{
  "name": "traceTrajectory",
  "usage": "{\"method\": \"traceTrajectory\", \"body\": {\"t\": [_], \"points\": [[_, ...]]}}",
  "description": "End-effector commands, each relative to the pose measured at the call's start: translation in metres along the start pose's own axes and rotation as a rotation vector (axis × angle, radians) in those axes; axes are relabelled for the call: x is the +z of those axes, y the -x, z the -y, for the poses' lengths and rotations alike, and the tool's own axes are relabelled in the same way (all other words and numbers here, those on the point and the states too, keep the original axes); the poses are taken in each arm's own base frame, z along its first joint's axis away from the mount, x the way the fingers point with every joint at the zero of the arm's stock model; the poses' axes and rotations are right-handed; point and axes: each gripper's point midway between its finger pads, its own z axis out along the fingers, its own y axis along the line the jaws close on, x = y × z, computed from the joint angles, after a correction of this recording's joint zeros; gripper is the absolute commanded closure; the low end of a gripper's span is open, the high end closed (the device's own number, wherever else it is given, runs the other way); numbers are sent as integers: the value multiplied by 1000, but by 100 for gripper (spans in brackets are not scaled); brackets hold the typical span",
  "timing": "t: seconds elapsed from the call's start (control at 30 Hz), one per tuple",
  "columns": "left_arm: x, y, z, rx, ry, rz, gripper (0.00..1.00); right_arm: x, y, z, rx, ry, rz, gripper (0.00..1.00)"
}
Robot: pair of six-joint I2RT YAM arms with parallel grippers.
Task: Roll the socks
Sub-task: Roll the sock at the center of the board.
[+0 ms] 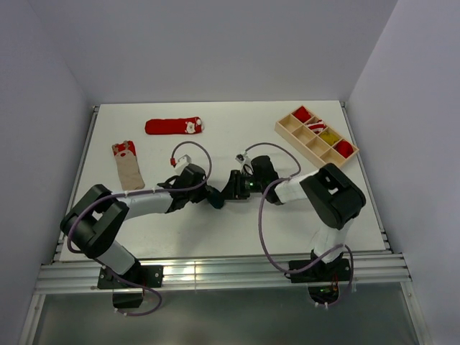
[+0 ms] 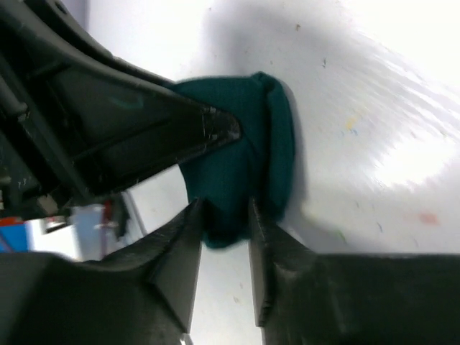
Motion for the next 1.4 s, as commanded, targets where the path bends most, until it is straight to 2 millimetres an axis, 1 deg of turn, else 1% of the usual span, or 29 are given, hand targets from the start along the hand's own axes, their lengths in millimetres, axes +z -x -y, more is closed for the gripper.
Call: {"method": "traceTrajectory", "body": {"t": [0.0,0.03,0.1,0.13,0.17,0.2,0.23,0.27,0.3,0.4,0.43,0.53,0.57,0.6,0.63,0.67,0.7,0.77,0.8,0.9,1.03,1.13,1.17,1.2,1.23,1.27,1.3,1.33,1.37], "points": [[2,-7,-31,116,137,-44,98,-14,1,19,-125,-173,72,57],[2,-6,-27,126,138,-49,99,-19,9,10,-193,-181,107,56],[1,-9,-33,163,169,-74,100,-22,12,12,-282,-269,148,51],[0,-9,-33,172,173,-79,100,-25,18,5,-325,-285,176,50],[0,-7,-31,182,171,-80,100,-27,20,2,-358,-305,193,49],[-1,-9,-33,190,181,-90,100,-23,13,-5,-403,-316,183,48],[-2,-8,-31,193,177,-91,100,-26,19,-2,-455,-381,218,48],[-2,-7,-30,197,175,-92,100,-27,22,-10,-498,-384,243,45],[-3,-8,-31,199,178,-99,100,-28,22,-14,-551,-401,259,44],[-4,-8,-27,200,172,-103,100,-24,19,-33,-648,-422,297,42],[-4,-8,-26,200,166,-107,100,-20,15,-38,-687,-423,289,42],[-6,-6,-19,199,146,-106,100,-14,16,-44,-740,-438,288,41],[-6,-6,-19,199,145,-107,100,-8,14,-51,-758,-421,284,41],[-7,-7,-19,200,145,-110,100,-4,11,-47,-771,-430,265,41],[-7,-7,-19,199,144,-112,100,-1,9,-46,-780,-431,254,41],[-7,-7,-19,198,142,-113,100,3,7,-50,-791,-423,249,41],[-7,-8,-18,199,139,-115,100,7,4,-44,-800,-436,230,41],[-7,-9,-18,197,133,-122,100,13,0,-44,-815,-436,218,41],[-7,-9,-18,195,132,-122,100,17,-3,-36,-820,-451,199,41],[-6,-12,-16,191,120,-136,100,23,-7,-28,-830,-472,172,42],[-5,-15,-13,189,107,-149,99,28,-15,-11,-824,-504,137,50],[-5,-15,-11,185,96,-144,98,26,-22,-3,-809,-517,117,67],[-6,-14,-10,184,88,-139,95,25,-22,-5,-799,-510,123,81],[-7,-12,-9,181,84,-131,93,23,-22,-5,-792,-509,122,88],[-7,-11,-10,180,84,-126,90,22,-25,-4,-783,-505,117,97],[-9,-9,-7,177,75,-117,82,22,-27,-5,-764,-491,105,100],[-10,-8,-7,175,70,-108,78,21,-29,-3,-751,-484,94,100],[-13,-5,-4,169,57,-93,69,19,-27,0,-727,-482,94,100],[-14,-3,-3,164,51,-84,64,20,-31,-4,-696,-437,73,100]]}}
